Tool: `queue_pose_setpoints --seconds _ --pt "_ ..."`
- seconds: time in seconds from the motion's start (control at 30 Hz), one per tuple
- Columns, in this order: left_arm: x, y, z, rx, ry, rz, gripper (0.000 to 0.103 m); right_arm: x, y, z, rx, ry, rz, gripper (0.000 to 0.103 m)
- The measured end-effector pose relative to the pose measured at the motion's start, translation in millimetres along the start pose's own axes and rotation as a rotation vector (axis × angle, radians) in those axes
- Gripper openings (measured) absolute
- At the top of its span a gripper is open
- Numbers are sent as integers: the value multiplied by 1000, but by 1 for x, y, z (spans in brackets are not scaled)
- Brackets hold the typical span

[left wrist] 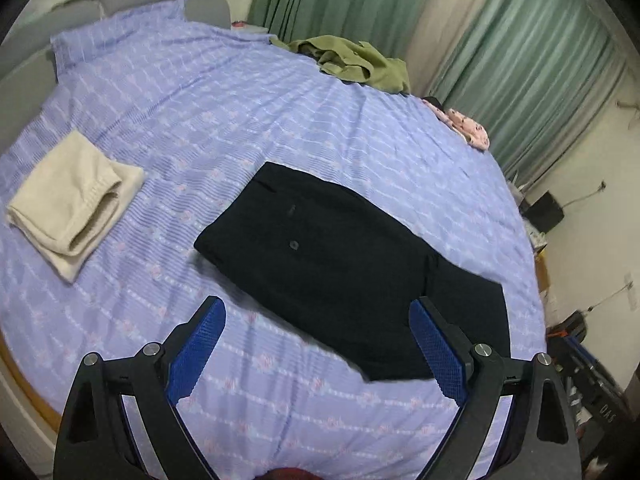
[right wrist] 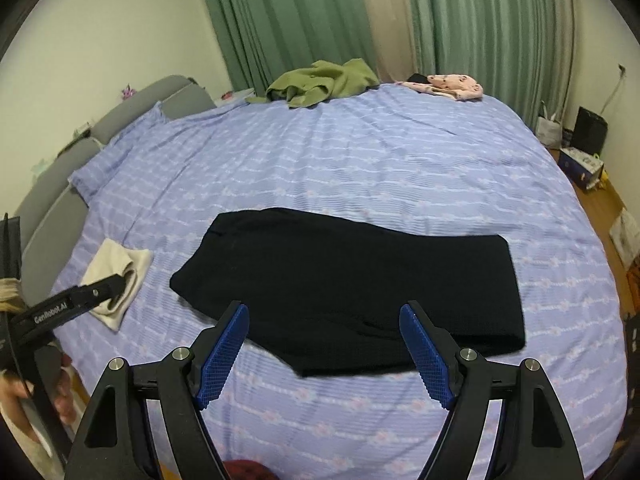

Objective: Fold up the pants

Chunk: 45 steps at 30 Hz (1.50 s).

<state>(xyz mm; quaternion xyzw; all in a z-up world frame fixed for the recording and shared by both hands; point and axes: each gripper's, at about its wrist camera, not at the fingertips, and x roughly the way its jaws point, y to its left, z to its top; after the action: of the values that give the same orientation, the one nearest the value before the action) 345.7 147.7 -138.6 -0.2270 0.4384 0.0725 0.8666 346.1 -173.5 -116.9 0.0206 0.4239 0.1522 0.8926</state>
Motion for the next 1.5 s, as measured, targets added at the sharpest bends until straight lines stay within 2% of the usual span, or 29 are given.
queue_pose_setpoints --seconds 0.2,0.3,0.43,0.5,0.67,0.8,0.93,1.0,1.03,1.07,1.1,1.13,1.17,1.2,1.23,1.3,1.43,1.5 --pt "64 65 21 -139 60 -34 94 63 42 9 -49 55 -18 79" --pt "111 101 29 -228 134 -69 93 104 61 14 -62 105 -9 79" --pt "162 131 30 -305 190 -89 92 159 77 16 -60 165 3 79" --pt "181 143 29 -353 209 -99 85 183 84 17 -67 195 7 79" --pt "225 164 26 -423 238 -132 79 228 93 19 -79 239 -3 79" --pt "246 168 24 -427 230 -172 79 253 92 17 -69 258 -9 79" --pt "250 172 27 -469 207 -211 76 264 90 16 -59 271 -16 79" --pt "239 170 28 -483 182 -238 58 266 88 14 -51 276 -17 79" --pt "231 169 31 -474 151 -286 53 267 87 14 -47 278 -14 79" --pt "218 165 32 -462 109 -365 45 267 87 13 -41 280 -7 79" --pt "202 162 33 -457 66 -460 43 265 85 13 -32 278 2 79" --pt "190 158 33 -449 32 -540 43 265 84 13 -25 276 5 79" --pt "185 155 34 -434 13 -584 46 263 83 13 -17 271 8 79" --pt "184 152 35 -412 8 -595 47 260 82 13 -9 263 15 79" --pt "188 150 36 -401 15 -576 48 259 81 14 -6 258 17 79" --pt "215 154 35 -408 94 -438 48 258 81 15 -4 250 16 79" --pt "249 170 29 -491 154 -399 48 258 82 19 -1 244 -4 79" --pt "258 166 29 -477 179 -365 59 258 84 20 -20 241 -14 79"
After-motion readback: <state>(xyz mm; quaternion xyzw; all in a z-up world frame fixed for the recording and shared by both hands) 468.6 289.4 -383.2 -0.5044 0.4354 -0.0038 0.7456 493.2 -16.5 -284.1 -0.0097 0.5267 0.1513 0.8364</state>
